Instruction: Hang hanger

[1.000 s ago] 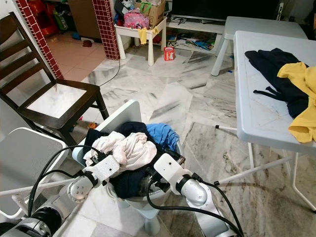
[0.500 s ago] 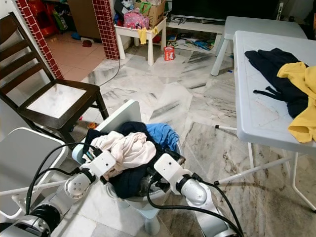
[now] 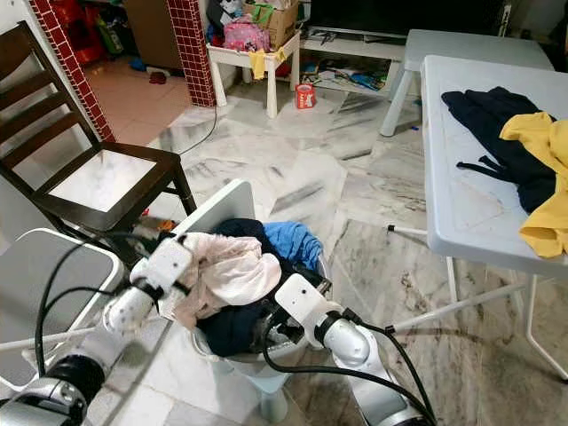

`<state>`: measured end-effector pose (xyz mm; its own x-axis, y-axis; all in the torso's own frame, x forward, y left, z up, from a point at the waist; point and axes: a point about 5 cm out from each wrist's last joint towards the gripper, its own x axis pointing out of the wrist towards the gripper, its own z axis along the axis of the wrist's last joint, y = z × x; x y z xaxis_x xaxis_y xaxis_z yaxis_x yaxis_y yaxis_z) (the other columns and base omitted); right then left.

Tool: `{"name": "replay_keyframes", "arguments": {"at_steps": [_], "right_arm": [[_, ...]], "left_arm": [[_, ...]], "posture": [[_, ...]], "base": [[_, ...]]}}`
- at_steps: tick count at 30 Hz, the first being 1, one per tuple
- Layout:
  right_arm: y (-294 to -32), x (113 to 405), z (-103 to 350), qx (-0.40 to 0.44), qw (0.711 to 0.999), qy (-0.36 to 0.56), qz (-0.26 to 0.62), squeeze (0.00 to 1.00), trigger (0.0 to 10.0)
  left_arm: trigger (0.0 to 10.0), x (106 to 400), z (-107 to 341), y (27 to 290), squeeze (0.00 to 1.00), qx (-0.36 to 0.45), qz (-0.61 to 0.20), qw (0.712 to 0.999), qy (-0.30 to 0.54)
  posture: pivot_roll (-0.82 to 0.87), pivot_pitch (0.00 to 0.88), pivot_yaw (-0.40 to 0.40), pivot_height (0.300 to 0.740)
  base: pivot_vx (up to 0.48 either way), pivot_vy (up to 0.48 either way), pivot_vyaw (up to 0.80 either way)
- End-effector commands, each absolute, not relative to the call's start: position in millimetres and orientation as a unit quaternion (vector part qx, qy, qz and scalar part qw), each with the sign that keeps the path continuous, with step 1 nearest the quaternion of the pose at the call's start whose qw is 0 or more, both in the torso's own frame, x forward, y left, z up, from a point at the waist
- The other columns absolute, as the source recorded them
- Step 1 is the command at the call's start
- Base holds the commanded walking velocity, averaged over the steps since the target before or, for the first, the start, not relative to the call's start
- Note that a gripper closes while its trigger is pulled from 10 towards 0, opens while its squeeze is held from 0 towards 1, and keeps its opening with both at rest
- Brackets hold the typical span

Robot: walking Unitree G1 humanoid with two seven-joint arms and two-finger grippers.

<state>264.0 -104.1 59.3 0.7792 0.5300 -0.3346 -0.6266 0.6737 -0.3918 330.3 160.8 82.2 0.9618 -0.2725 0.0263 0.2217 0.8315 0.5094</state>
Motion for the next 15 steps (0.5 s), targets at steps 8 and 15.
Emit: {"name": "replay_keyframes", "arguments": {"at_steps": [8, 15], "right_arm": [[-103.6, 268.8, 59.0, -0.249, 0.915, 0.093, 0.305, 0.00, 10.0], [-103.3, 272.3, 59.3, -0.250, 0.917, 0.089, 0.297, 0.00, 10.0]], "left_arm": [[0.0, 360.8, 164.0, 133.6, 0.00, 0.075, -0.165, 0.971, -0.158], [0.0, 363.4, 220.6, 106.4, 0.00, 0.023, -0.287, 0.933, -0.216]], "posture": [[-0.15, 0.047, 0.056, 0.740], [-0.15, 0.037, 0.065, 0.740]], "base": [[0.000, 0.000, 0.00], [0.000, 0.000, 0.00]]}}
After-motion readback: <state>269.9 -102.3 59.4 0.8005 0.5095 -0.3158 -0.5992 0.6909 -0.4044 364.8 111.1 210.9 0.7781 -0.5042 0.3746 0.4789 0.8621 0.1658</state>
